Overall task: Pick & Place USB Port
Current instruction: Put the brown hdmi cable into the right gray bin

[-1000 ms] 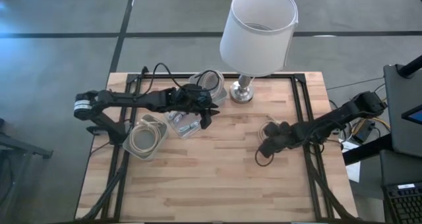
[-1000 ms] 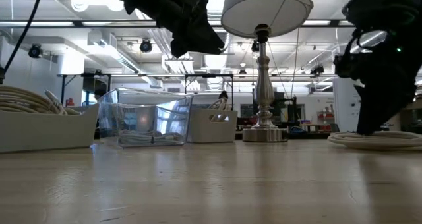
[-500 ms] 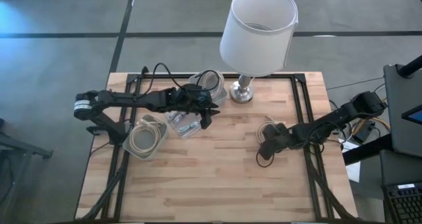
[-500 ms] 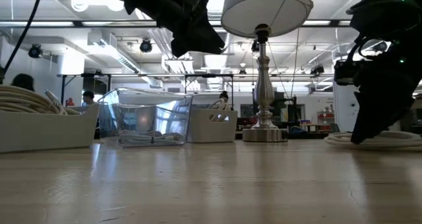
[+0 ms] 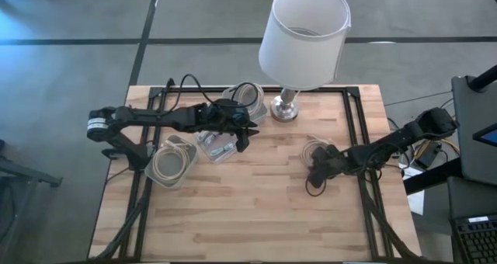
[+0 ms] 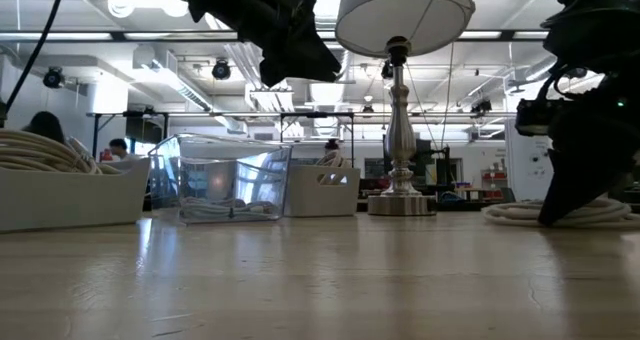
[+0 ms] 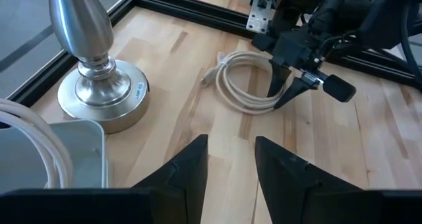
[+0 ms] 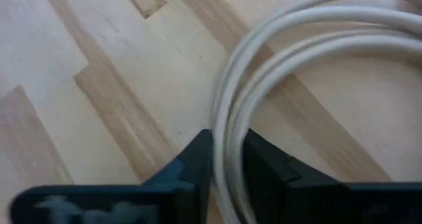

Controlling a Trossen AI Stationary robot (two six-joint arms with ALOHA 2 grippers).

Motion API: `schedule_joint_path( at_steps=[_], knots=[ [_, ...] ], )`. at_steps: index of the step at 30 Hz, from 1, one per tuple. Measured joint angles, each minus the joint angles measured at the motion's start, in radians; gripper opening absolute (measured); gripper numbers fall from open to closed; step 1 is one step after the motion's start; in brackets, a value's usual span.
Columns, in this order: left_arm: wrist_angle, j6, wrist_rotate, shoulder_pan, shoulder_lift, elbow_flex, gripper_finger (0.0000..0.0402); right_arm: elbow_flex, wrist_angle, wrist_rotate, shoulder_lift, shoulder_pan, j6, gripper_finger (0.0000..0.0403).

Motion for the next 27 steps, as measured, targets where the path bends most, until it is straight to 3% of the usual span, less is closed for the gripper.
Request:
schedule_joint_path(
  at_steps=[5, 12, 17, 21, 27],
  knots=[
    [0.0, 0.005, 0.0, 0.0, 0.0, 0.0, 0.0129, 0.04, -0.005, -0.045, 0.002, 0.0, -0.101, 0.0029],
    [0.044, 0.085, 0.028, -0.016, 0.0, -0.038, 0.0126, 0.173, -0.006, -0.059, 0.005, 0.002, -0.235, 0.0031],
    [0.099, 0.105, 0.146, -0.054, 0.0, -0.058, 0.0125, 0.261, 0.0, -0.05, 0.004, 0.002, -0.287, 0.0035],
    [0.212, 0.182, 0.249, -0.103, 0.0, -0.082, 0.0124, 0.292, 0.019, -0.046, 0.005, 0.002, -0.287, 0.0036],
    [0.25, 0.373, 0.267, -0.18, 0.001, -0.098, 0.0124, 0.308, 0.033, -0.048, 0.004, 0.002, -0.287, 0.0037]
  ],
)
